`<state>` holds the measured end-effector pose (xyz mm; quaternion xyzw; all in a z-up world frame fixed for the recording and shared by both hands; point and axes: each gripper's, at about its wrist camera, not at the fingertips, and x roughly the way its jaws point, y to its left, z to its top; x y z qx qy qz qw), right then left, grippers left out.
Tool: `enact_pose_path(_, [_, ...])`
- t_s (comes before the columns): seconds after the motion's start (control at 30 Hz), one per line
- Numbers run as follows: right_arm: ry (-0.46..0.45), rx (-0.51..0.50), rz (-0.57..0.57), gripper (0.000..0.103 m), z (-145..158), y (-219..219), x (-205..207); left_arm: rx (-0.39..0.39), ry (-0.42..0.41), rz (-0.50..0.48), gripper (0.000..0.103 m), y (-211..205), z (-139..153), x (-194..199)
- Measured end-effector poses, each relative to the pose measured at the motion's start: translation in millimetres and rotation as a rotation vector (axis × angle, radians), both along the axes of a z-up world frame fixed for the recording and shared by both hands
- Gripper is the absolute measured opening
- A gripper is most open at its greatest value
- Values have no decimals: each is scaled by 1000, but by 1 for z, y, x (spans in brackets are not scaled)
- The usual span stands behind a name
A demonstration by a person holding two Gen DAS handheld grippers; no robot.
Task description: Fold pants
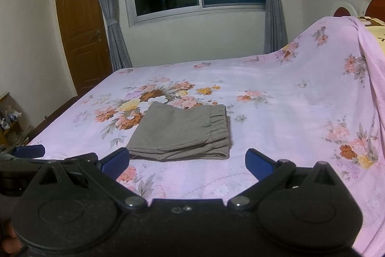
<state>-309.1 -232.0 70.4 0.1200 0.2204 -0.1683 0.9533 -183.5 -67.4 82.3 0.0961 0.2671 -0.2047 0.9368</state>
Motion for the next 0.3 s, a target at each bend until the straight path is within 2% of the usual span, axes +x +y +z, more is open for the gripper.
enact_pose_path(0.3, [5, 0, 3, 103, -3, -2, 3, -46, 18, -12, 103, -1, -4, 12])
